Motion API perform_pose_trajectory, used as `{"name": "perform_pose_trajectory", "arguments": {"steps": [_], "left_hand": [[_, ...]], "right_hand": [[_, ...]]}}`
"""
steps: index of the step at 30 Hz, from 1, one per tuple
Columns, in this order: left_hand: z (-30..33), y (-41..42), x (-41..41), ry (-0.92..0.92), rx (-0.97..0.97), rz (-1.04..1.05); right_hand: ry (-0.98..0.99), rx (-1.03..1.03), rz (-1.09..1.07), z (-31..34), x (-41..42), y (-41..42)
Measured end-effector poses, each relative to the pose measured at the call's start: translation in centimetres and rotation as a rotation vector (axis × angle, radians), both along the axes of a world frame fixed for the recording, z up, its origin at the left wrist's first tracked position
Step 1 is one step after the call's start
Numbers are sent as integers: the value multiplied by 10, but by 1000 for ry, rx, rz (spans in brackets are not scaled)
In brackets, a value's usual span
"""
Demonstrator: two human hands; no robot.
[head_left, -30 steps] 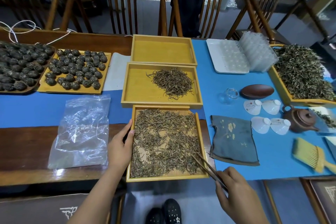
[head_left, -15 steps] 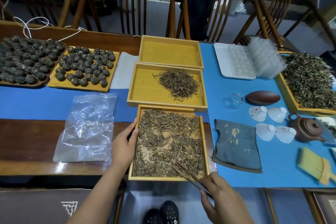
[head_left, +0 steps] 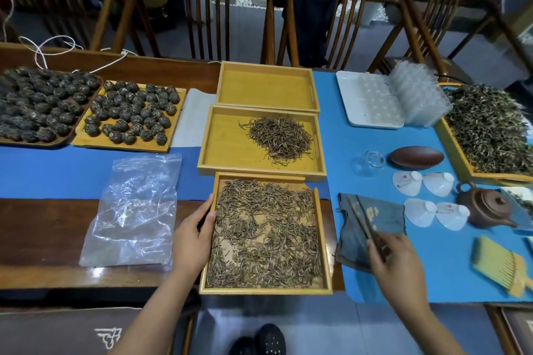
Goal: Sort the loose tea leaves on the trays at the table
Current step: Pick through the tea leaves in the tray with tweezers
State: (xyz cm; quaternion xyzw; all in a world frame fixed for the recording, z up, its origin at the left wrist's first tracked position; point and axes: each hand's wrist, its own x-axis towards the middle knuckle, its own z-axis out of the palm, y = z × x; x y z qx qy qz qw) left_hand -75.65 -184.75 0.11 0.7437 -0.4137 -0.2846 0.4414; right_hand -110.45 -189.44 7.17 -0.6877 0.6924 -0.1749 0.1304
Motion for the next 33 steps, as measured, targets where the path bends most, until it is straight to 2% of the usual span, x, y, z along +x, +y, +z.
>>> {"name": "perform_pose_trajectory", "arguments": {"steps": [3,6,20,23,25,29,33], "left_hand": [[0,0,0,-10,-3,11],[0,0,-1,-6,-6,16],[0,0,-2,56,19,31],[4,0,-2,60,30,31],[6,0,-3,60,43,25],[7,-1,-4,108,62,48],[9,1,-4,-6,75,13]], "right_hand": [[-7,17,-111,-19,-9,-34],[-1,47,-131,-36,-13,-55],[-34,46,-158,-47,-13,-56],[-98,-72,-198,-38,1,-38],[-195,-99,-124,-32,20,-18],[-446,54,84,-30,61,7],[-530,186,43,-37,77,8]]}}
